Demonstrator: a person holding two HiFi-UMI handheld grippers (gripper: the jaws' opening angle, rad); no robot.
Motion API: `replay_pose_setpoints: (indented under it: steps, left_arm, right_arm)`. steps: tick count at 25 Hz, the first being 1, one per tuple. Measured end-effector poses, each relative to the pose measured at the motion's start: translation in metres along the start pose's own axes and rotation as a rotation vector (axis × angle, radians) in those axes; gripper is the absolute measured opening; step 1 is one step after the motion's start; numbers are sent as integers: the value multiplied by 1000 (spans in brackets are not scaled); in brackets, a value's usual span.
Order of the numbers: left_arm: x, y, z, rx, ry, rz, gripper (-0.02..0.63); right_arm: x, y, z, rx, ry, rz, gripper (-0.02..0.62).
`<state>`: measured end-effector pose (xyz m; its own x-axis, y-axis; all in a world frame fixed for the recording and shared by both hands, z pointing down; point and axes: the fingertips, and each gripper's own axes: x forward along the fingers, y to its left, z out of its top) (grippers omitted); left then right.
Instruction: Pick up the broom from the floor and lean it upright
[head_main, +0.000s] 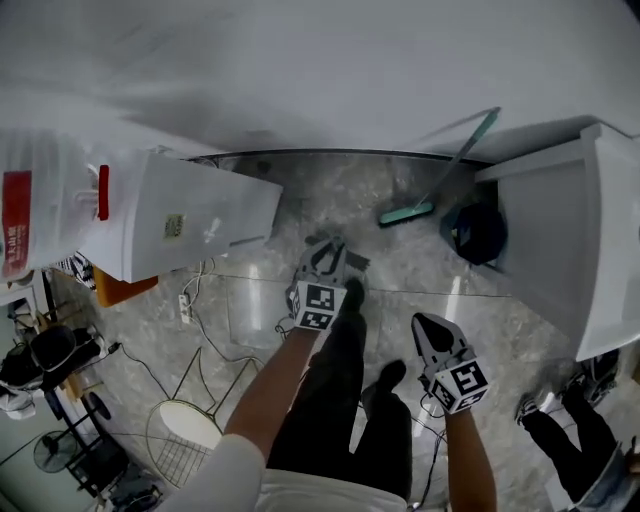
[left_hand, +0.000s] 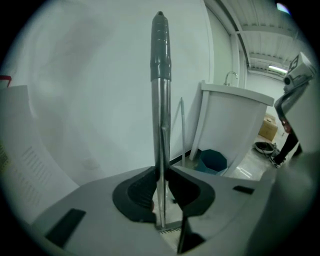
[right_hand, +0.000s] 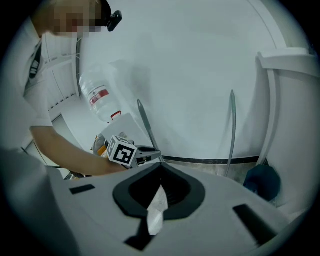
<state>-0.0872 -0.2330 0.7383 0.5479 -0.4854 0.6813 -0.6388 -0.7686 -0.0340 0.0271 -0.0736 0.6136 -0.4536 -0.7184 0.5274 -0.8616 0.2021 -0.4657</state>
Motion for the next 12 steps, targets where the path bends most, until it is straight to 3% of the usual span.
replay_pose_setpoints:
  steps: [8, 12]
  left_arm:
    - [77, 76, -10, -14, 88, 60, 69]
    - [111, 102, 7, 7, 100, 74, 69]
  right_arm:
    - [76, -20, 43, 72, -44, -33, 3]
    - [100, -29, 49, 100, -54, -39, 3]
